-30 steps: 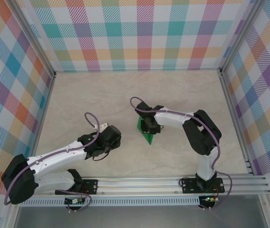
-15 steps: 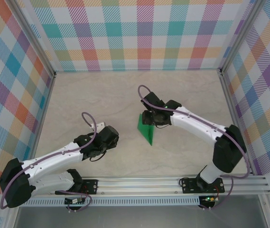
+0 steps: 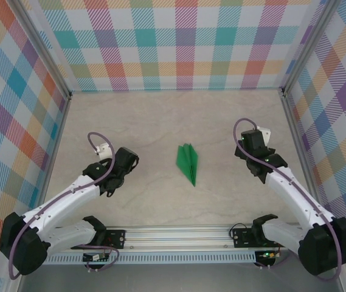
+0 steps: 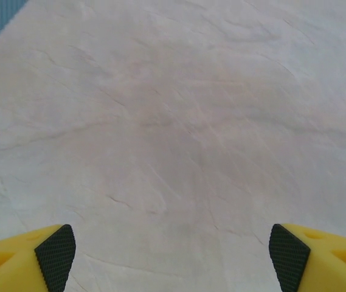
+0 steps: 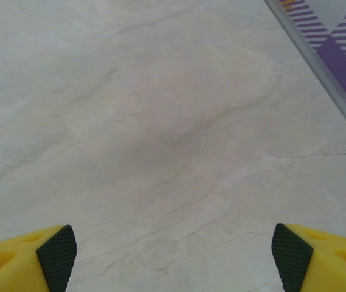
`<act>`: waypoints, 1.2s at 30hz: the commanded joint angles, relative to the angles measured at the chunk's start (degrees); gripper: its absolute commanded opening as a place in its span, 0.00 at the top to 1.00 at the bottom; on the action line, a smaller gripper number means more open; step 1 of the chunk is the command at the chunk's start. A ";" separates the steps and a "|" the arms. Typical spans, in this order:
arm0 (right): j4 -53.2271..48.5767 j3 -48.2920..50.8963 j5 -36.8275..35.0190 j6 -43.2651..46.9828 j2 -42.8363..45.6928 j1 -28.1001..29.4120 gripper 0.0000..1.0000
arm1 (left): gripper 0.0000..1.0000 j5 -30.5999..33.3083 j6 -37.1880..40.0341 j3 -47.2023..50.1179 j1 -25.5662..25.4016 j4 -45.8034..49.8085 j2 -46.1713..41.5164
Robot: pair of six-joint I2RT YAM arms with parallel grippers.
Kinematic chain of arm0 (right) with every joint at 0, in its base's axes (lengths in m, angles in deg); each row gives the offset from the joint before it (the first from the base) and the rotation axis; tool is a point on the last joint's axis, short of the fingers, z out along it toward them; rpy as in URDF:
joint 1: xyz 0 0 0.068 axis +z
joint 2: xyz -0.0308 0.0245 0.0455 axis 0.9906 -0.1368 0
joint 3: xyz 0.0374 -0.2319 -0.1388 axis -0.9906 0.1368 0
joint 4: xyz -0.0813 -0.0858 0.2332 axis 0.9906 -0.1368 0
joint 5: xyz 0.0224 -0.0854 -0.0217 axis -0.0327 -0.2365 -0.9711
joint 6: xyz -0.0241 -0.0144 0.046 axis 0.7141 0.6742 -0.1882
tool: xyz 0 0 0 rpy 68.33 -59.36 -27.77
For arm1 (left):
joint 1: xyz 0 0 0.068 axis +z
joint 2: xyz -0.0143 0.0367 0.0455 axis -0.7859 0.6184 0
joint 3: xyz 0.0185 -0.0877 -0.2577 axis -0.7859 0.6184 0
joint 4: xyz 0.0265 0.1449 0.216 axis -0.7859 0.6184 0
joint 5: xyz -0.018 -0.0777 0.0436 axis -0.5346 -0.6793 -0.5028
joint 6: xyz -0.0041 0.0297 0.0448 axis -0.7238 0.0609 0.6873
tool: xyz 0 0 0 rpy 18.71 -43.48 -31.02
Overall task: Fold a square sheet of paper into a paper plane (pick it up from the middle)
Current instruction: Reset both arms
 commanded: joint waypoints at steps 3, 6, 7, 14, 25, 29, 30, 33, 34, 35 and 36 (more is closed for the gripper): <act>23.29 6.68 3.39 12.48 -7.12 -5.32 0.11 | 0.09 4.27 10.89 -0.72 10.09 -7.31 3.68; 35.12 9.31 7.17 16.14 -12.62 -6.57 0.11 | 0.07 8.43 17.45 1.61 12.07 -16.68 5.68; 39.49 10.28 8.76 16.69 -14.55 -7.23 0.11 | 0.06 9.09 19.72 2.86 12.86 -20.59 6.39; 57.09 14.15 19.06 22.67 -19.51 -8.44 0.13 | 0.01 -0.93 35.41 12.95 16.45 -54.36 10.79; 78.92 21.43 30.78 23.34 -26.48 -13.50 0.12 | 0.00 -13.13 45.14 20.46 20.03 -80.12 19.39; 72.90 19.01 30.66 21.48 -26.14 -14.66 0.01 | 0.00 -17.64 45.15 23.27 22.89 -90.64 23.79; 71.84 18.73 30.36 21.29 -25.91 -14.66 0.00 | 0.00 -18.94 44.99 24.25 23.36 -94.02 25.86; 72.68 18.88 29.24 20.87 -26.12 -14.78 0.00 | 0.00 -21.49 45.05 23.99 24.41 -96.78 29.90; 72.29 18.88 28.30 20.42 -25.95 -14.75 0.00 | 0.00 -24.14 44.13 21.81 25.53 -90.99 28.95; 72.71 19.05 27.38 20.08 -26.00 -14.71 0.00 | 0.00 -23.67 42.79 20.38 26.66 -90.52 30.18; 72.60 19.02 26.49 19.72 -25.96 -14.74 0.00 | 0.00 -26.21 41.71 20.07 28.09 -88.16 29.26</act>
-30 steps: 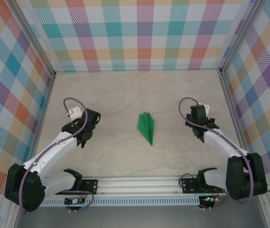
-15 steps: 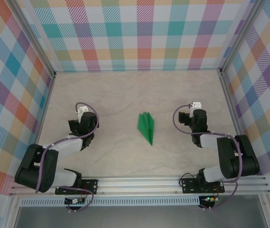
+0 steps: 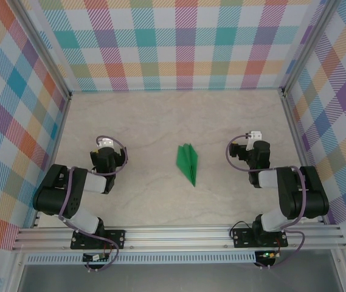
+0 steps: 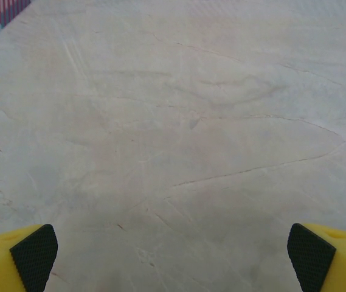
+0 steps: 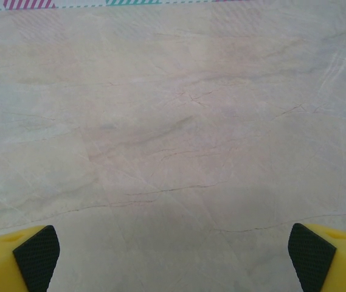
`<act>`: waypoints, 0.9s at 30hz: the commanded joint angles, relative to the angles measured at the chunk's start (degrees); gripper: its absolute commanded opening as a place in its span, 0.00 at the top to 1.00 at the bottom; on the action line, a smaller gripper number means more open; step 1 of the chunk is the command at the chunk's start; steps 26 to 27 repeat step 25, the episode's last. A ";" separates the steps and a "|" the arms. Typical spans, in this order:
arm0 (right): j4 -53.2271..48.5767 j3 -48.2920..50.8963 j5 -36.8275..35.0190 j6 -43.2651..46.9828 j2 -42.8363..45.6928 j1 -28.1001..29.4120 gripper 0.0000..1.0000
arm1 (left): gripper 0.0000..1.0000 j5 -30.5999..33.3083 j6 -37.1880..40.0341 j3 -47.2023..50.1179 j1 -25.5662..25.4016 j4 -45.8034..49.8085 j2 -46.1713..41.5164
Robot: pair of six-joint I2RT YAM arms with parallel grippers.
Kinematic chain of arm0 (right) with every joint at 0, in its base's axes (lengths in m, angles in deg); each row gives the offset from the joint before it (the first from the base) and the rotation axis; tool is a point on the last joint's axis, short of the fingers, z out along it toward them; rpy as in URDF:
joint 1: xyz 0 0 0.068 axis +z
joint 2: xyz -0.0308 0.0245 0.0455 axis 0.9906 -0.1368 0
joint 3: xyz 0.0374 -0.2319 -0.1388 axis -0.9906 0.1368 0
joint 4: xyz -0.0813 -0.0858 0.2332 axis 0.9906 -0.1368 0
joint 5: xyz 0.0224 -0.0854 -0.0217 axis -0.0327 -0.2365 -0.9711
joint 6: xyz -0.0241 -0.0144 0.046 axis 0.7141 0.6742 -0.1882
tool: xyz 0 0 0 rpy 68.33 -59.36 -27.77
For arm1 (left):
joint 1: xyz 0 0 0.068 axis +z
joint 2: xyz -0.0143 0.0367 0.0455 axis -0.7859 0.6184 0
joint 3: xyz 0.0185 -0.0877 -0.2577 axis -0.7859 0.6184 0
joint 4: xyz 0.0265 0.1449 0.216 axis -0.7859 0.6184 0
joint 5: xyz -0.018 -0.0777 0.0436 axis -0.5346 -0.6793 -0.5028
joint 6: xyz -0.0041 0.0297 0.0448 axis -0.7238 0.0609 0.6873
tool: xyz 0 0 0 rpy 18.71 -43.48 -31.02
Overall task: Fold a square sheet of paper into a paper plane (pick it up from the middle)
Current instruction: Reset both arms
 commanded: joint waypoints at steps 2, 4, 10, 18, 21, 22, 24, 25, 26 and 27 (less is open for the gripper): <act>2.62 -1.09 -2.04 -1.98 -0.03 -0.38 0.00 | 0.00 -5.56 -2.04 -2.69 3.50 -1.04 -0.59; 2.41 -1.18 -1.94 -2.10 -0.06 -0.41 0.00 | 0.00 -5.61 -1.95 -2.62 3.47 -1.27 -0.65; 2.41 -1.18 -1.94 -1.97 -0.06 -0.44 0.00 | 0.00 -5.44 -1.87 -2.45 3.26 -1.51 -0.79; 2.19 -1.35 -1.86 -2.03 -0.10 -0.41 0.00 | 0.00 -5.46 -1.83 -2.49 3.31 -1.56 -0.78; 2.14 -1.36 -1.85 -2.05 -0.13 -0.41 0.00 | 0.00 -5.45 -1.87 -2.49 3.28 -1.56 -0.76; 2.14 -1.36 -1.85 -2.05 -0.10 -0.35 0.00 | 0.00 -5.46 -1.87 -2.49 3.32 -1.56 -0.76; 2.22 -1.36 -1.85 -1.94 -0.06 -0.41 0.00 | 0.00 -5.40 -1.87 -2.49 3.32 -1.56 -0.78; 2.30 -1.27 -1.85 -1.97 -0.03 -0.40 0.00 | 0.00 -5.46 -1.86 -2.49 3.32 -1.56 -0.77; 2.30 -1.27 -1.85 -1.97 -0.03 -0.40 0.00 | 0.00 -5.46 -1.86 -2.49 3.32 -1.56 -0.77; 2.30 -1.27 -1.85 -1.97 -0.03 -0.40 0.00 | 0.00 -5.46 -1.86 -2.49 3.32 -1.56 -0.77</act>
